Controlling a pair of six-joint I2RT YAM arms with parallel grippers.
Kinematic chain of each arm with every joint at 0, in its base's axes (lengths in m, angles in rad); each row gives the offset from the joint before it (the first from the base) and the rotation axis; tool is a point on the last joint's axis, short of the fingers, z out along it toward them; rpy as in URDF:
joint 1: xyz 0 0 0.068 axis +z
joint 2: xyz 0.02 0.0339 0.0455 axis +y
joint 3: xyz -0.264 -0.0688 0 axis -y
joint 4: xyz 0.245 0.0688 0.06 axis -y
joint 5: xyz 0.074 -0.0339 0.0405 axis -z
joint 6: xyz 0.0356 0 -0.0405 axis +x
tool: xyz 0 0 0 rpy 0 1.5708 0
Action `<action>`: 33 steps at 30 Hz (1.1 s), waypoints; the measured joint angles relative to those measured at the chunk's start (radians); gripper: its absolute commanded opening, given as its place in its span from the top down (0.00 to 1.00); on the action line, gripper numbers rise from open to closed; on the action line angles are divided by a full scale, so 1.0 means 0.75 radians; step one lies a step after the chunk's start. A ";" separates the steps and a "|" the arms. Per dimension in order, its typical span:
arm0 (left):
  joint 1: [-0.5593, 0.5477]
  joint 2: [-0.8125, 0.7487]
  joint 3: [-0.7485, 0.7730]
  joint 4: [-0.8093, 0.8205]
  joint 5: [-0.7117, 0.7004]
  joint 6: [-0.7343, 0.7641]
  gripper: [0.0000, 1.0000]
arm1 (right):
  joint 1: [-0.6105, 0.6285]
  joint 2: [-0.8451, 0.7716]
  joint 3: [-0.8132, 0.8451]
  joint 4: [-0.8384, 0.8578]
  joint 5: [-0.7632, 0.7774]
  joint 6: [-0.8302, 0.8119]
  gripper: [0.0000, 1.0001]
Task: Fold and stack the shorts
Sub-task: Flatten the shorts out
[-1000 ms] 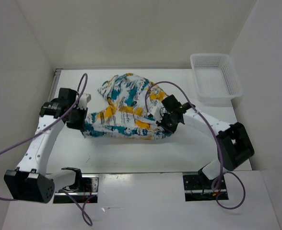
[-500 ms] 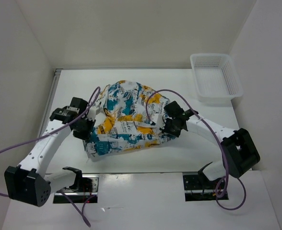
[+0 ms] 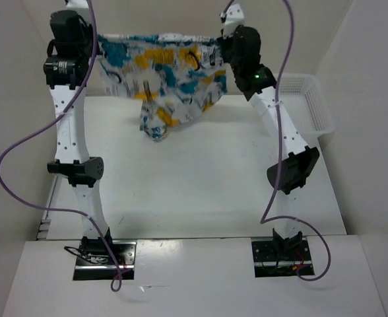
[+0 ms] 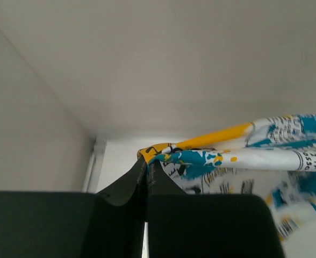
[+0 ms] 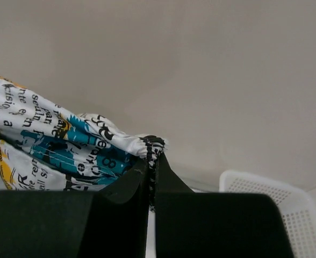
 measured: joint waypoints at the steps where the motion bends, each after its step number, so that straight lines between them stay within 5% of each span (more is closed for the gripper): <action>1: -0.015 0.027 0.148 -0.001 -0.006 0.003 1.00 | 0.001 -0.023 0.050 0.007 0.019 0.025 1.00; 5: -0.068 -0.053 0.431 -0.085 0.030 0.003 1.00 | 0.003 -0.171 0.017 0.038 0.028 0.069 1.00; 11: -0.042 -0.084 0.461 -0.357 0.169 0.005 0.99 | 0.011 -0.398 -0.447 0.045 -0.086 -0.012 1.00; 15: -0.018 -0.161 -0.041 -0.422 0.255 0.004 0.99 | 0.012 -0.493 -0.890 0.000 -0.188 -0.166 1.00; 20: -0.145 -0.680 -1.550 -0.060 0.133 0.002 1.00 | 0.062 -0.603 -1.452 -0.109 -0.231 -0.380 1.00; 22: -0.243 -0.877 -1.962 -0.092 0.097 0.006 1.00 | 0.078 -0.641 -1.574 -0.180 -0.242 -0.432 1.00; 33: -0.348 -1.173 -2.356 -0.145 0.144 0.002 0.96 | 0.166 -0.869 -1.859 -0.259 -0.326 -0.627 1.00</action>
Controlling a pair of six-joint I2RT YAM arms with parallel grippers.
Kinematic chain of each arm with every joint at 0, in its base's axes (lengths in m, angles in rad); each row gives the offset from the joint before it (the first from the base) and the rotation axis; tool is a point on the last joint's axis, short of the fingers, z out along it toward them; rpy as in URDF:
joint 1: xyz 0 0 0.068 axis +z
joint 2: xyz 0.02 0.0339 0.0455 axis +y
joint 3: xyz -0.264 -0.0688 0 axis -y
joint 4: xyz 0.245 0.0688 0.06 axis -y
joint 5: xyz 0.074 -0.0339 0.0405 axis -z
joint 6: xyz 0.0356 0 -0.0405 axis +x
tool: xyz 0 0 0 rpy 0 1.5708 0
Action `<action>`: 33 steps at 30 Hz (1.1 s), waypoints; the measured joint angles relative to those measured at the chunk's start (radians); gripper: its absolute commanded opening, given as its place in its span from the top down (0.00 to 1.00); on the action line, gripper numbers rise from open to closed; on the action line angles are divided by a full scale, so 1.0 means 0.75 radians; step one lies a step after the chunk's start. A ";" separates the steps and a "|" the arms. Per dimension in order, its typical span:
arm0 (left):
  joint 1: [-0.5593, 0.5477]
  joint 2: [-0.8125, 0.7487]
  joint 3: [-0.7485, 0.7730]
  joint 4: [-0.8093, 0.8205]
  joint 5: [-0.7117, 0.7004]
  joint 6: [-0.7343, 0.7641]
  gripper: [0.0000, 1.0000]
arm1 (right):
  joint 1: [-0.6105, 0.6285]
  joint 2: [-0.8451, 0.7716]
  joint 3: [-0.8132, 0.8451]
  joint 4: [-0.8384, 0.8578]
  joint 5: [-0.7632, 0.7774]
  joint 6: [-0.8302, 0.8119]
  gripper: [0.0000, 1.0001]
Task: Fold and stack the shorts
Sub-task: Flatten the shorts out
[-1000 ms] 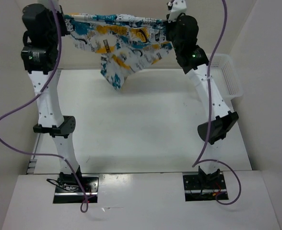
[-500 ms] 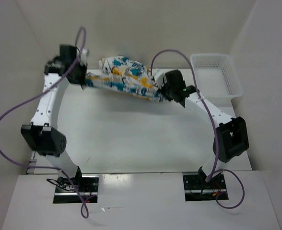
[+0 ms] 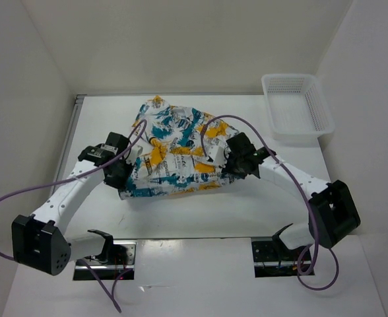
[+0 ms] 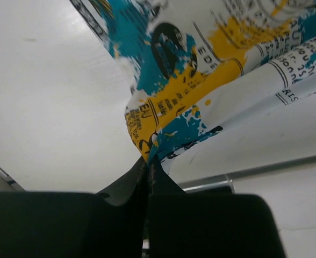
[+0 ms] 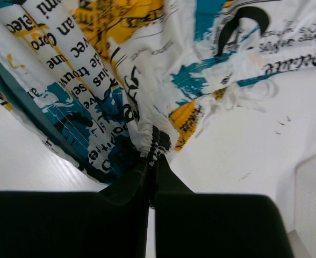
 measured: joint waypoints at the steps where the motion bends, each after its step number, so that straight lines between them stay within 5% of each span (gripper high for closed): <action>1: -0.019 -0.001 -0.017 -0.023 -0.004 0.001 0.94 | 0.014 0.000 -0.010 -0.009 0.000 -0.006 1.00; 6: -0.147 -0.007 -0.057 -0.135 -0.012 0.003 0.90 | 0.049 -0.002 -0.032 -0.066 0.004 -0.054 0.97; 9: -0.175 -0.008 -0.052 -0.194 0.003 0.003 0.84 | 0.078 -0.010 -0.063 -0.105 0.015 -0.092 0.84; 13: -0.191 -0.012 -0.006 -0.309 0.032 0.007 0.62 | 0.129 -0.021 -0.095 -0.178 0.013 -0.130 0.60; 17: -0.212 -0.078 -0.006 -0.361 -0.026 0.004 0.60 | 0.142 -0.035 -0.095 -0.270 -0.013 -0.198 0.43; 23: -0.185 -0.073 -0.016 -0.372 -0.092 0.006 0.60 | 0.143 -0.164 -0.095 -0.391 -0.028 -0.319 0.42; 25: -0.123 -0.018 0.012 -0.309 -0.089 0.007 0.48 | 0.143 -0.253 -0.091 -0.404 -0.034 -0.333 0.41; 28: 0.004 0.077 0.056 -0.089 -0.120 0.005 0.47 | 0.143 -0.314 -0.044 -0.394 -0.055 -0.307 0.58; 33: 0.204 0.420 0.286 0.184 -0.099 0.004 0.42 | 0.132 -0.190 0.063 -0.240 -0.156 -0.161 0.72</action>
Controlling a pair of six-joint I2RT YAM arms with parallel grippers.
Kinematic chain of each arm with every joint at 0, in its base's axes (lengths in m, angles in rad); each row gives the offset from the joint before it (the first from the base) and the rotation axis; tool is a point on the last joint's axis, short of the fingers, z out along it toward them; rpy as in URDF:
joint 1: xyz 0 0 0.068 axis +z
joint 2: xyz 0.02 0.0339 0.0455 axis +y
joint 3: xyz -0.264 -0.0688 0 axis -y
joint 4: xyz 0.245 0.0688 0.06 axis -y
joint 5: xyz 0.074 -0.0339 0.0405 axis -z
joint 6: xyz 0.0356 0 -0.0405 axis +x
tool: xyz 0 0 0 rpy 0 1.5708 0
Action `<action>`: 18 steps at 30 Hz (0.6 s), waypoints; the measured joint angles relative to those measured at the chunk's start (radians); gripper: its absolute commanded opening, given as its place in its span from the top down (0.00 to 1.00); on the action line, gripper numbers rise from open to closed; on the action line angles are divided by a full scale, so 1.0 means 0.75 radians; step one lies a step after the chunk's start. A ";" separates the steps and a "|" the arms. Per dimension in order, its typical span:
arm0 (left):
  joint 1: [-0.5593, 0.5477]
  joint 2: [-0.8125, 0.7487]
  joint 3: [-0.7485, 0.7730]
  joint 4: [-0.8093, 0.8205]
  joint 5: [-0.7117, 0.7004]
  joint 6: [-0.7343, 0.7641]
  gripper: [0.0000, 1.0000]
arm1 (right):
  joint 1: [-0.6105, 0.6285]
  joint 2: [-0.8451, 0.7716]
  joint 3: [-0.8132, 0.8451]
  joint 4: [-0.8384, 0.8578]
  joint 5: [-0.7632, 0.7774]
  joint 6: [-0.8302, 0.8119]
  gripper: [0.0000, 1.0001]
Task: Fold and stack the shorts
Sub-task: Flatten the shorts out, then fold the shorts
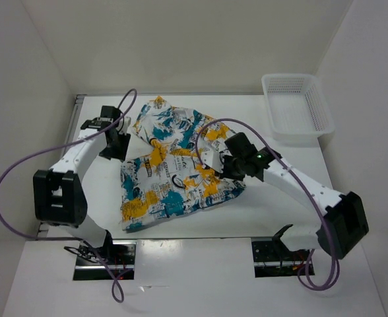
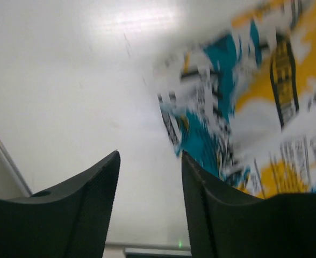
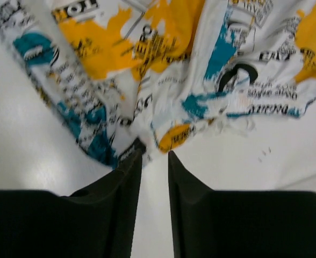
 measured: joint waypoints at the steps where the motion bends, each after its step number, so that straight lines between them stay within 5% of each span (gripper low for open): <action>1: 0.027 0.068 0.044 0.049 0.015 0.001 0.39 | 0.000 0.049 0.012 0.035 -0.015 0.014 0.79; 6: 0.053 0.250 0.080 0.208 0.079 -0.001 0.38 | 0.008 0.276 -0.025 0.144 -0.025 -0.010 0.99; 11: 0.048 0.344 0.063 0.255 0.179 -0.001 0.47 | 0.008 0.320 -0.111 0.109 -0.008 -0.085 1.00; 18: 0.046 0.494 0.060 0.287 0.200 0.001 0.84 | 0.008 0.368 -0.161 0.105 -0.001 -0.154 1.00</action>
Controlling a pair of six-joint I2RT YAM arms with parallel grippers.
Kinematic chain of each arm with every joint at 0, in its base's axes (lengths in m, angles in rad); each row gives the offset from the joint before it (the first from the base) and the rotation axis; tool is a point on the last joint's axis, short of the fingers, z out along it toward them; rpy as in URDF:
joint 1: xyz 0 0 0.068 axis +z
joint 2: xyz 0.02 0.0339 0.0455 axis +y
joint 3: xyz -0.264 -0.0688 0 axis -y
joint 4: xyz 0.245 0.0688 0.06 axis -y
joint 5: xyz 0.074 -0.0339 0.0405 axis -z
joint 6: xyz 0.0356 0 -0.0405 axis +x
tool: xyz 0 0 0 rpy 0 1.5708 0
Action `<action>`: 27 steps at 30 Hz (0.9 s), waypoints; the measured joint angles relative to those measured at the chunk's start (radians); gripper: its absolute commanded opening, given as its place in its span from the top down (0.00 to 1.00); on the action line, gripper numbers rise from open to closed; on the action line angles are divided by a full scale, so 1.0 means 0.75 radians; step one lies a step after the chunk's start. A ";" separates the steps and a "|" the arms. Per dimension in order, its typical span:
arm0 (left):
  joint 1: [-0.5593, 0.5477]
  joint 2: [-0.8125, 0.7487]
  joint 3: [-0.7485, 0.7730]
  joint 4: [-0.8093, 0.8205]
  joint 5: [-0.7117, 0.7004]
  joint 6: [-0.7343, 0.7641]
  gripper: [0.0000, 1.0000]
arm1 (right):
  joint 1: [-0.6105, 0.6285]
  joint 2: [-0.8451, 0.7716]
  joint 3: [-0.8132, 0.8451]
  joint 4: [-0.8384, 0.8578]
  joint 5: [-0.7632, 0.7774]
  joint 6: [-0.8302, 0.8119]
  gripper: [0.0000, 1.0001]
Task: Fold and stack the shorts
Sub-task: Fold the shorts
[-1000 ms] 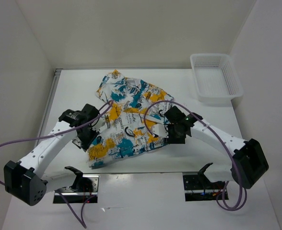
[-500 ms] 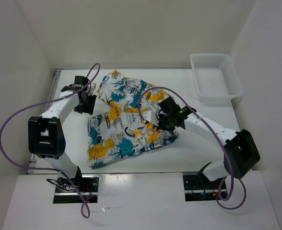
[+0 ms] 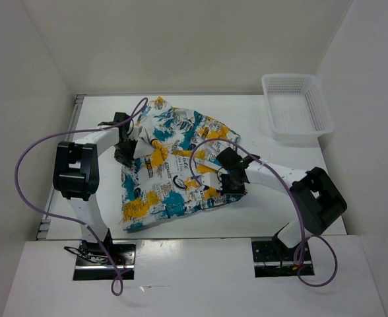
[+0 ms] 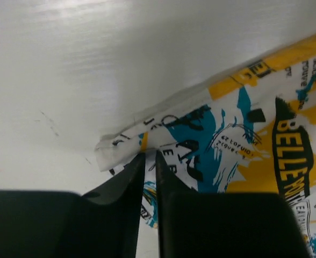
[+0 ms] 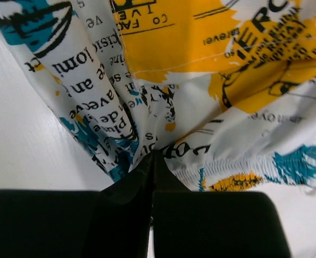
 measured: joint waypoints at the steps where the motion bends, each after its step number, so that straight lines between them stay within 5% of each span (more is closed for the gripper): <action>1: 0.000 0.027 0.038 -0.021 -0.001 -0.002 0.87 | 0.000 0.009 -0.008 -0.001 0.002 -0.008 1.00; 9: -0.008 0.071 0.098 -0.001 -0.066 -0.003 0.92 | 0.027 -0.004 -0.062 -0.004 0.022 -0.049 1.00; 12: -0.010 0.078 0.114 0.001 -0.098 -0.002 0.86 | 0.038 -0.019 -0.073 -0.019 0.015 -0.050 1.00; 17: -0.008 0.067 0.120 0.005 -0.132 0.002 0.37 | 0.041 -0.025 -0.055 -0.058 -0.020 -0.006 0.97; 21: -0.011 -0.006 0.184 -0.037 -0.123 0.001 0.26 | 0.040 -0.026 0.091 -0.097 -0.082 0.102 0.88; 27: -0.036 0.009 0.577 -0.045 -0.068 -0.001 0.25 | -0.052 -0.062 0.381 -0.068 -0.203 0.231 0.79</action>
